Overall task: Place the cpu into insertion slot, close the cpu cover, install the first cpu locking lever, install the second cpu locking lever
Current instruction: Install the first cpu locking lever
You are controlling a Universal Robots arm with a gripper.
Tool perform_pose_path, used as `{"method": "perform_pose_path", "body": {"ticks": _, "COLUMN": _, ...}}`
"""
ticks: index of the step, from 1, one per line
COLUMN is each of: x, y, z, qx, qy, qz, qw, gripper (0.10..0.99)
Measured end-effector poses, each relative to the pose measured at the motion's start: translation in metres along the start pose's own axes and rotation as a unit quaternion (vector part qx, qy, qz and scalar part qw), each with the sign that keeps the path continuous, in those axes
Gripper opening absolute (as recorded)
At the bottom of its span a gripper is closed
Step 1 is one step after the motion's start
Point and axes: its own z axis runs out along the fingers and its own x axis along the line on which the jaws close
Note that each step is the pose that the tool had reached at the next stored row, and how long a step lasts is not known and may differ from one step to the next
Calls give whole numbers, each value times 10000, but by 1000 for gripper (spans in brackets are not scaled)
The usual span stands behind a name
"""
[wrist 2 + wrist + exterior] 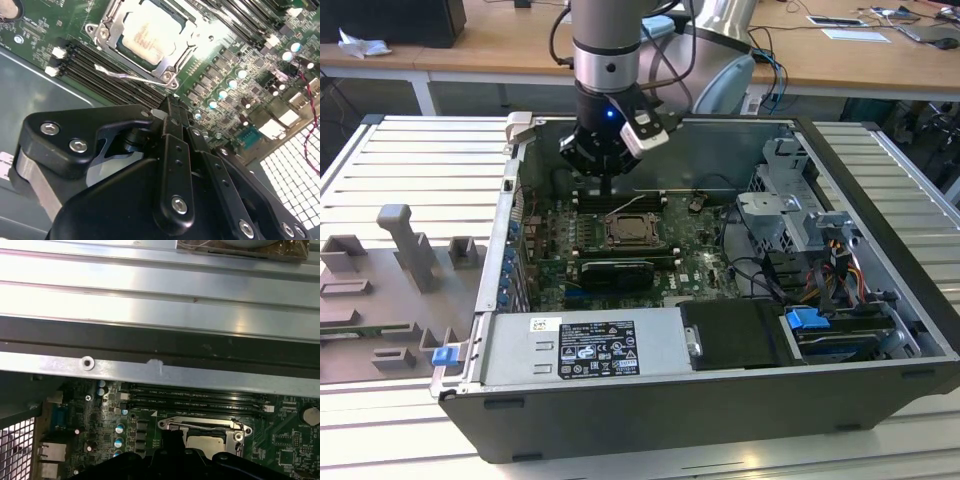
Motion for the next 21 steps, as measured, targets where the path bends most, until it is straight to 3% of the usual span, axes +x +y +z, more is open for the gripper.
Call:
{"method": "perform_pose_path", "body": {"ticks": 7, "x": -81, "y": -7, "z": 18, "qx": 0, "qy": -1, "qz": 7, "qw": 10000, "gripper": 106}}
{"method": "perform_pose_path", "body": {"ticks": 14, "x": -95, "y": -8, "z": 21, "qx": -3, "qy": -1, "qz": 13, "qw": 10000, "gripper": 106}}
{"method": "perform_pose_path", "body": {"ticks": 16, "x": -95, "y": -9, "z": 23, "qx": -63, "qy": -5, "qz": 13, "qw": 10000, "gripper": 106}}
{"method": "perform_pose_path", "body": {"ticks": 19, "x": -94, "y": -10, "z": 28, "qx": -273, "qy": -23, "qz": 18, "qw": 9996, "gripper": 106}}
{"method": "perform_pose_path", "body": {"ticks": 21, "x": -94, "y": -14, "z": 30, "qx": -327, "qy": -27, "qz": 21, "qw": 9995, "gripper": 106}}
